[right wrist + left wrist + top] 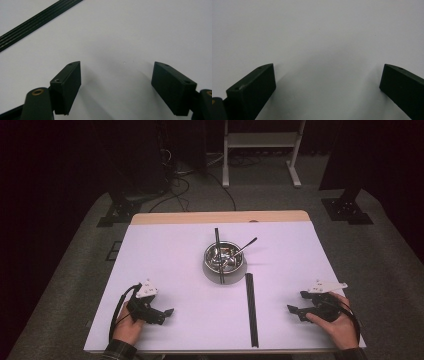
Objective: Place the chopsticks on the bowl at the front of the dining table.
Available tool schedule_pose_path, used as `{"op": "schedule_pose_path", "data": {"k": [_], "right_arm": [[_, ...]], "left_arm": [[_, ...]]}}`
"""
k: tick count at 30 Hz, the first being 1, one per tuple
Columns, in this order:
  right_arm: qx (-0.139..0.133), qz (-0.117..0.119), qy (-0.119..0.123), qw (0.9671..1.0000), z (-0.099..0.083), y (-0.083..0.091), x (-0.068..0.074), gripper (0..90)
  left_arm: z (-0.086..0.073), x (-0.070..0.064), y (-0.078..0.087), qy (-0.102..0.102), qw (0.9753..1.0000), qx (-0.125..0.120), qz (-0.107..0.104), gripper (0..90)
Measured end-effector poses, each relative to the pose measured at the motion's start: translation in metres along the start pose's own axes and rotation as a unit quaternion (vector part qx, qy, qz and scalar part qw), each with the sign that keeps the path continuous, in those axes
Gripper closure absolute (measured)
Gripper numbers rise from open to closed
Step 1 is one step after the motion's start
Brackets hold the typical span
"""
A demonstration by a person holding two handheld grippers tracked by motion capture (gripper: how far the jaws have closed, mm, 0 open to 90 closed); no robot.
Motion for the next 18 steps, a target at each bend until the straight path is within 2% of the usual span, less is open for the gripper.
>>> {"op": "schedule_pose_path", "data": {"k": [6, 11, 18], "right_arm": [[-0.015, -0.006, 0.006, 0.9998, -0.0072, 0.0051, -0.0013, 22.3], [-0.009, -0.022, 0.022, 0.9995, -0.0090, 0.0050, 0.0006, 22.2], [-0.011, -0.023, 0.021, 0.9995, -0.0092, 0.0049, 0.0006, 22.2]], "left_arm": [[0.0000, -0.0001, 0.0000, 0.000, 1.0000, 0.000, 0.000, 0.0], [0.0000, 0.0000, 0.0000, 0.000, 1.0000, 0.000, 0.000, 0.0], [0.0001, -0.0001, 0.0000, -0.001, 1.0000, -0.001, 0.001, 0.0]]}}
Point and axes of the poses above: each handheld gripper's, and its own axes: y roughly backward along the jaws, z roughly out of its top, x roughly to its left, the point moved 10 cm from there along -y, roughly forward along the jaws, and after that the axes turned 8 degrees about y, right-handed, at the moved point
